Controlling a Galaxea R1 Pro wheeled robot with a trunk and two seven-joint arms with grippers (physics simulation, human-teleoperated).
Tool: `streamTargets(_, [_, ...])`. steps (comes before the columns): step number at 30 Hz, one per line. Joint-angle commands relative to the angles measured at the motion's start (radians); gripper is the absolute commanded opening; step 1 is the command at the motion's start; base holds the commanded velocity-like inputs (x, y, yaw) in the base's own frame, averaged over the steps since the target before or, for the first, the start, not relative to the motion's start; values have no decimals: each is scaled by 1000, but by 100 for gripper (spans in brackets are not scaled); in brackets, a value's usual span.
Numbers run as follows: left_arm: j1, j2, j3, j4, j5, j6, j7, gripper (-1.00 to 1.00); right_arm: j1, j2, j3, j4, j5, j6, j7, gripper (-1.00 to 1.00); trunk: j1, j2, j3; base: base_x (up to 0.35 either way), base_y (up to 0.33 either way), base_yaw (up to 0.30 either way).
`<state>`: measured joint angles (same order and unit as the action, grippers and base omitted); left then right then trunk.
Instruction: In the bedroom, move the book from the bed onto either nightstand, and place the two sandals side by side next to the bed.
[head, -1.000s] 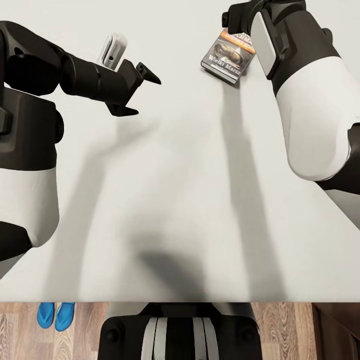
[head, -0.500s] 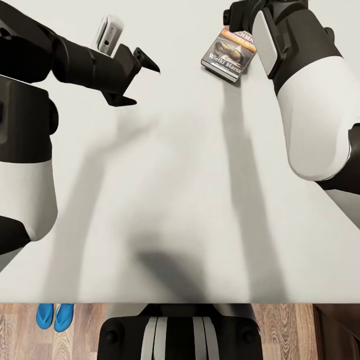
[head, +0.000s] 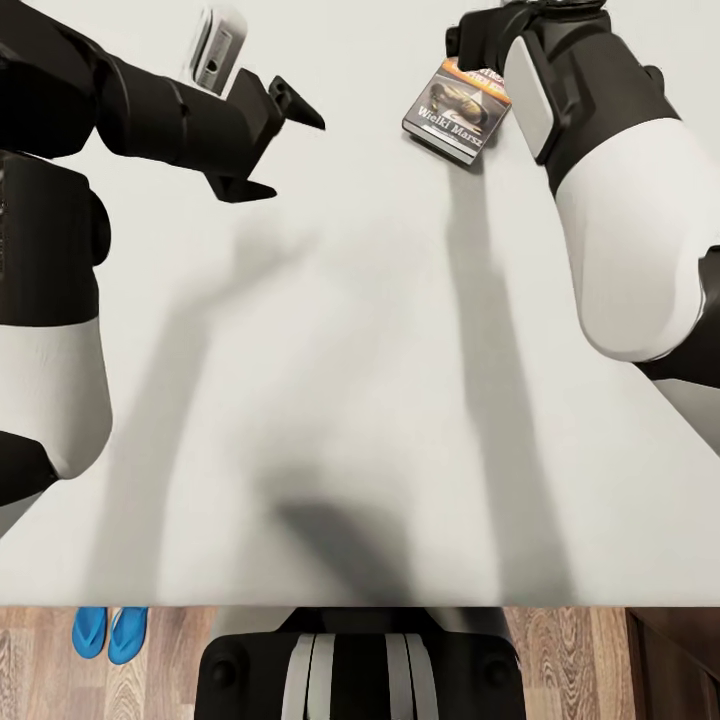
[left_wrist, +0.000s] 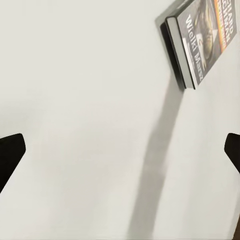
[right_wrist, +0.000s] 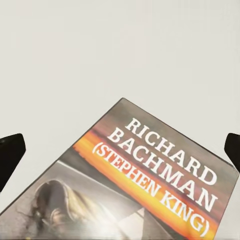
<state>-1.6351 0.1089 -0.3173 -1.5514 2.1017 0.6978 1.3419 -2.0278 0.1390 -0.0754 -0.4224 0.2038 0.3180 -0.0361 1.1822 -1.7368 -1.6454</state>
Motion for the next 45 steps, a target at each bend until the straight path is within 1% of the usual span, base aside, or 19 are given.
streamTargets(1, [-1, 1, -1, 0, 4, 9, 6, 100, 0, 1, -8, -1, 10, 4, 2, 100, 0, 0, 0, 0, 0, 0])
streamTargets(4, [-3, 3, -25, -2, 4, 5, 0, 100, -2, 0, -10, 39, 9, -36, 3, 100, 0, 0, 0, 0, 0, 0])
streamTargets(7, [-6, 7, -40, -1, 7, 0, -2, 100, -6, 0, -11, 88, 8, -95, 3, 100, 0, 0, 0, 0, 0, 0])
streamTargets(8, [-7, 9, -46, 1, 11, -5, -1, 100, -14, -1, -11, 112, 8, -126, 4, 100, 0, 0, 0, 0, 0, 0])
streamTargets(13, [-7, 11, -52, 5, 25, -13, 1, 100, -24, 1, -12, 138, 7, -159, -1, 100, 0, 0, 0, 0, 0, 0])
streamTargets(18, [-8, 12, -56, 9, 35, -16, 2, 100, -27, 5, -11, 145, 12, -176, -28, 100, 0, 0, 0, 0, 0, 0])
streamTargets(24, [-8, 13, -59, 13, 38, -18, 4, 100, -31, 5, -10, 133, 15, -184, -44, 100, 0, 0, 0, 0, 0, 0])
streamTargets(33, [-5, 13, -59, 12, 36, -17, 5, 100, -29, 6, -9, 129, 15, -186, -49, 100, 0, 0, 0, 0, 0, 0])
streamTargets(39, [-2, 12, -60, 1, 32, -16, 6, 100, -32, 5, -12, 158, 11, -163, -48, 100, 0, 0, 0, 0, 0, 0])
streamTargets(41, [-1, 12, -61, -1, 31, -15, 6, 100, -34, 5, -13, 171, 8, -144, -47, 100, 0, 0, 0, 0, 0, 0])
streamTargets(42, [0, 12, -61, -2, 31, -15, 7, 100, -38, 5, -14, 184, 5, -111, -45, 100, 0, 0, 0, 0, 0, 0])
streamTargets(45, [1, 12, -62, -3, 30, -14, 7, 100, -40, 4, -14, 189, 3, -93, -43, 100, 0, 0, 0, 0, 0, 0])
